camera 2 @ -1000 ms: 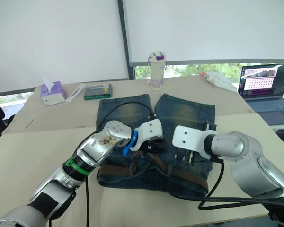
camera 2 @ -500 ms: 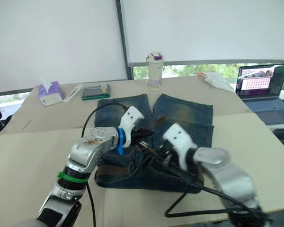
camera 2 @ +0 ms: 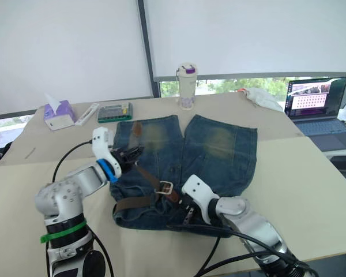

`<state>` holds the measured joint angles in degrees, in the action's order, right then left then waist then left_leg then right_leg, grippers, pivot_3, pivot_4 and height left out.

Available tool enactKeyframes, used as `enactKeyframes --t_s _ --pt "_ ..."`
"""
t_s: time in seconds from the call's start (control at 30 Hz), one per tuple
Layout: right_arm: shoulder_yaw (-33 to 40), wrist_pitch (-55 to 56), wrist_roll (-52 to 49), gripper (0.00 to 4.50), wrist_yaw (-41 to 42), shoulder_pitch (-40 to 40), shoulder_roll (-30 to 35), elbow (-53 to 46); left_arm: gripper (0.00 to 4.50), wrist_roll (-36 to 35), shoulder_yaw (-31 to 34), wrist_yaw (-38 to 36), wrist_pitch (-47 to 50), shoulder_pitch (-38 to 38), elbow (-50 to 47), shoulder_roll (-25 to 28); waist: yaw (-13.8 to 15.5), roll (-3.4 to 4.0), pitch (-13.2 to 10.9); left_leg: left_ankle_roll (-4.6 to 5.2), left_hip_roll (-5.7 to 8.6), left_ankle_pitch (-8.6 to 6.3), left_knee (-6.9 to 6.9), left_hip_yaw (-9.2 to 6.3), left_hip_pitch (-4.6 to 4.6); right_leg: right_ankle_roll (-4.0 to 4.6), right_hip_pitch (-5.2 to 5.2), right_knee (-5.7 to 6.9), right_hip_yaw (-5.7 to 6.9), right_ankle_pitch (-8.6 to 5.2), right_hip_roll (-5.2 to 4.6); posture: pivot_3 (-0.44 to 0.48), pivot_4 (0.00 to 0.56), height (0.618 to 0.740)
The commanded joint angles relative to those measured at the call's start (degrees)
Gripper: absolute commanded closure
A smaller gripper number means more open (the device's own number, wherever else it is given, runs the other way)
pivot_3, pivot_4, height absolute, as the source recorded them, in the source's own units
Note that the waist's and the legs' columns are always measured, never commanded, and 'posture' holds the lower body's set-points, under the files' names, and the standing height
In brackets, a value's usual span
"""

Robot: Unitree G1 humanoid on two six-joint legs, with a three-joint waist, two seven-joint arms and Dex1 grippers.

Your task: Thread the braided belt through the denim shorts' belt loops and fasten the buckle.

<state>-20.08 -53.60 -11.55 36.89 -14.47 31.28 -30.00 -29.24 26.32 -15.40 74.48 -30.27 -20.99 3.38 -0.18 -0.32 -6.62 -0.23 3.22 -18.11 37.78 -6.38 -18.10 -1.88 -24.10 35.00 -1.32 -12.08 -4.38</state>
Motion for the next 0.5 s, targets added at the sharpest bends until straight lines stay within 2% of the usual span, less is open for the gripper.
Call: enactKeyframes --t_s 0.03,0.07,0.17,0.27,0.33,0.5 --pt "-1.0 -1.0 -1.4 4.48 2.2 2.0 2.8 -1.2 4.5 -2.6 6.1 2.6 3.4 2.6 -3.3 0.4 0.0 0.0 0.0 0.0 0.01 0.0 0.0 -0.02 0.0 0.0 0.0 -0.04 0.01 0.0 -0.01 0.0 0.15 0.74" --pt "-0.7 -0.6 -1.3 4.48 2.2 2.5 3.5 -1.6 4.5 -3.0 6.8 2.9 4.3 4.1 -3.6 0.6 0.0 -0.01 0.0 0.0 0.01 -0.01 -0.01 -0.01 0.03 0.0 0.03 -0.03 0.0 0.0 -0.02 0.0 0.15 0.74" --pt "4.7 -1.2 -5.7 4.48 2.6 3.7 2.1 -3.5 4.5 -4.8 3.3 -0.2 3.3 10.4 -6.0 3.3 0.0 -0.11 0.1 -0.06 -0.01 -0.04 -0.02 -0.01 0.05 0.0 0.02 -0.03 0.0 0.0 0.03 0.0 0.15 0.74" --pt "14.4 -4.6 -17.2 4.48 5.0 3.5 -1.4 -8.7 4.5 -5.2 1.5 -0.2 1.2 13.4 -6.9 3.5 0.3 -0.14 0.0 -0.05 -0.03 -0.04 -0.02 -0.04 0.0 0.01 -0.01 -0.04 0.0 0.0 -0.01 0.0 0.15 0.74" --pt "17.8 -6.2 -21.5 4.48 5.3 2.6 -2.3 -10.3 4.5 -4.8 -0.5 -0.4 -0.7 15.2 -7.3 4.1 0.6 -0.15 0.0 0.0 -0.02 -0.07 -0.01 -0.05 -0.05 0.01 -0.01 -0.07 0.0 0.0 -0.02 0.0 0.15 0.74" --pt "14.2 -5.2 -19.8 4.48 2.4 -2.6 -2.2 -7.2 4.5 -2.6 -7.3 -2.6 -9.3 20.3 -7.4 6.9 0.6 -0.12 0.0 0.05 0.0 -0.11 -0.06 0.01 0.02 0.02 -0.01 -0.06 -0.03 0.0 -0.01 0.0 0.15 0.74"
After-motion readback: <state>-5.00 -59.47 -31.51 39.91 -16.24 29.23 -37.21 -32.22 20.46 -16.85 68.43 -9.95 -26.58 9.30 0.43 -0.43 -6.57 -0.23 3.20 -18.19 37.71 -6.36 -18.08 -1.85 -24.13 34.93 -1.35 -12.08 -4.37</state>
